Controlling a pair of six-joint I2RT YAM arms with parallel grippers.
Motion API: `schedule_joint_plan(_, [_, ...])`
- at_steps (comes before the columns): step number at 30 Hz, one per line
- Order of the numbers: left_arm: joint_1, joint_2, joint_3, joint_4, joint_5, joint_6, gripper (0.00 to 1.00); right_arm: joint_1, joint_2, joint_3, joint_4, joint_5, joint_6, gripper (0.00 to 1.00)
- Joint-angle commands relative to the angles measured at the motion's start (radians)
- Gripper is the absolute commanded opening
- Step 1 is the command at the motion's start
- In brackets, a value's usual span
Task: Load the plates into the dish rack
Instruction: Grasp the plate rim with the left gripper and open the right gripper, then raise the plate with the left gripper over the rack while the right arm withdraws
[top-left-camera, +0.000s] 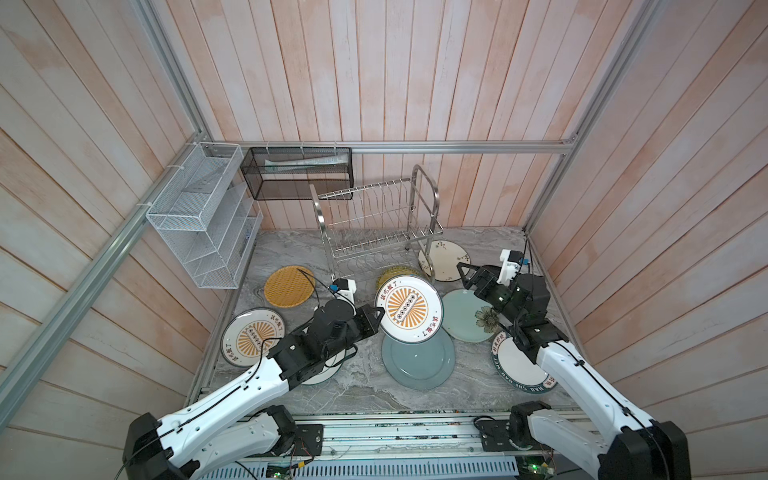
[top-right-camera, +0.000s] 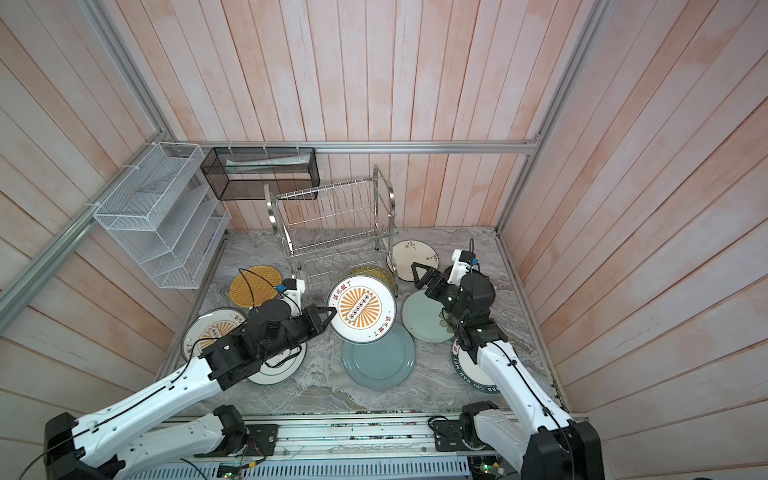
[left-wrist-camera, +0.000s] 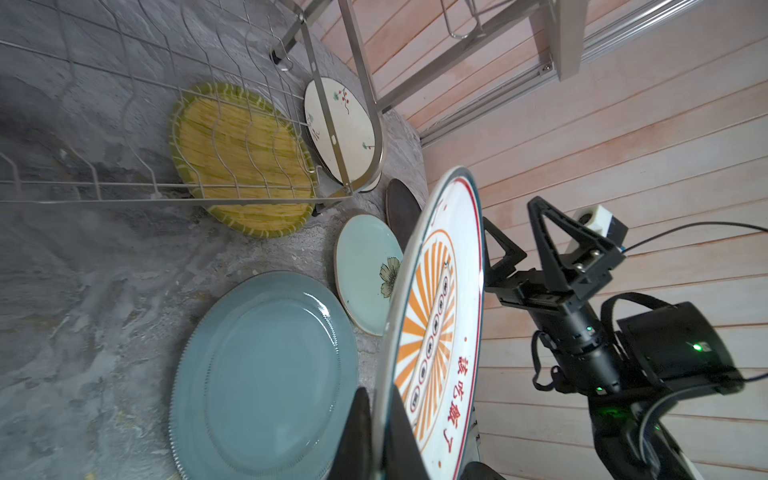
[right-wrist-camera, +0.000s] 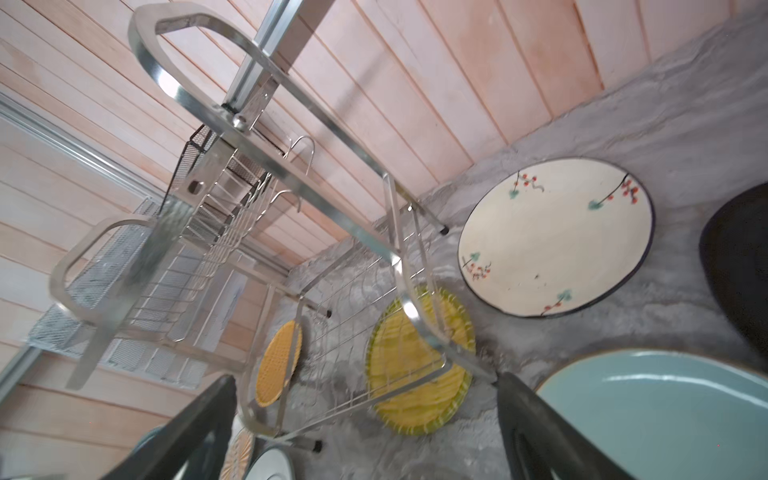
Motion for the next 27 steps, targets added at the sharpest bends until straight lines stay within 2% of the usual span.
schedule_joint_plan(1, [-0.002,-0.065,0.051,-0.181,-0.142,0.064,0.00,0.058,0.097,-0.018,0.218,0.151,-0.231,0.98])
schedule_joint_plan(3, [-0.001,-0.094,0.080,-0.233,-0.202,0.087,0.00,0.076,0.179,0.013,0.276,0.159,-0.311,0.98])
schedule_joint_plan(7, [0.001,-0.108,0.171,-0.318,-0.262,0.134,0.00,0.077,0.347,0.087,0.370,0.075,-0.443,0.95])
schedule_joint_plan(10, [0.000,-0.110,0.233,-0.363,-0.281,0.158,0.00,0.084,0.453,0.170,0.353,0.054,-0.558,0.85])
schedule_joint_plan(15, [0.001,-0.134,0.320,-0.409,-0.291,0.201,0.00,0.095,0.557,0.245,0.414,0.020,-0.651,0.82])
schedule_joint_plan(18, [0.003,-0.142,0.406,-0.422,-0.289,0.236,0.00,0.095,0.615,0.296,0.403,-0.029,-0.682,0.77])
schedule_joint_plan(21, [0.001,-0.148,0.477,-0.442,-0.314,0.259,0.00,0.094,0.653,0.303,0.470,-0.064,-0.692,0.76])
schedule_joint_plan(26, [0.000,-0.141,0.546,-0.451,-0.376,0.296,0.00,0.094,0.724,0.373,0.504,-0.052,-0.697,0.69])
schedule_joint_plan(27, [0.000,-0.134,0.555,-0.450,-0.381,0.301,0.00,0.094,0.740,0.383,0.519,-0.056,-0.698,0.64])
